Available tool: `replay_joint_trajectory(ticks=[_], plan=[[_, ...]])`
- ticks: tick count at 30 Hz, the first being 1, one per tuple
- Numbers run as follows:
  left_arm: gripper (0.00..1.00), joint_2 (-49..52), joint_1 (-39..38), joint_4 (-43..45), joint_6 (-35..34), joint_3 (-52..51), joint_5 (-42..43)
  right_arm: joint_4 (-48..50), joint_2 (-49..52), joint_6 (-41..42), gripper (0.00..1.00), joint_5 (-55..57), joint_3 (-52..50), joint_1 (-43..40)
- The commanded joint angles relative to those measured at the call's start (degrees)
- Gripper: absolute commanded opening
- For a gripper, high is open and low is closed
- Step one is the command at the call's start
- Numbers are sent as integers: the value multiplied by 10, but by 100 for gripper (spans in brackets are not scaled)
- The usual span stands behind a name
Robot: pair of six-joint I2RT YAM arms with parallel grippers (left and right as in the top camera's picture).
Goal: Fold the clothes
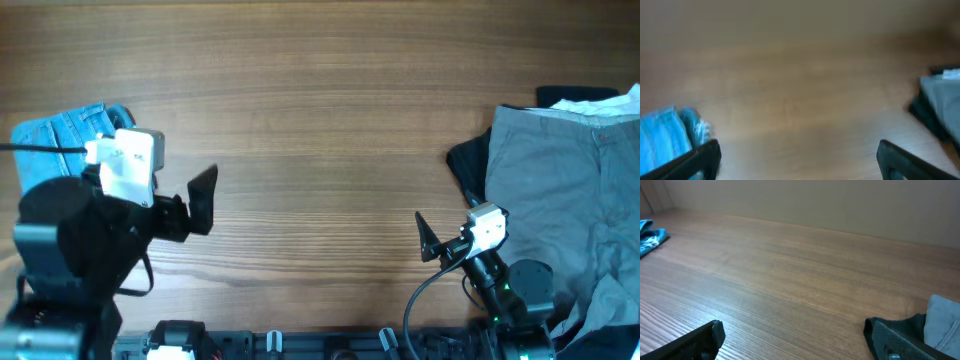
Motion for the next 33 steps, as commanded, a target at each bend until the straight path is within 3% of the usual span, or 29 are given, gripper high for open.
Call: replay_joint_trajectory(ticks=[1, 5, 14, 20, 33], plan=[[100, -75, 8, 93, -46, -115, -6, 2, -9, -7, 100, -9, -1, 3], [100, -191, 37, 210, -109, -288, -6, 2, -9, -7, 100, -9, -1, 3], [100, -432, 43, 351, -142, -575, -10, 2, -9, -7, 100, -9, -1, 3], [100, -439, 42, 514, -165, -706, -8, 2, -9, -7, 100, -9, -1, 3], [100, -439, 41, 516, -165, -708, -10, 2, -9, -7, 100, -9, -1, 3]])
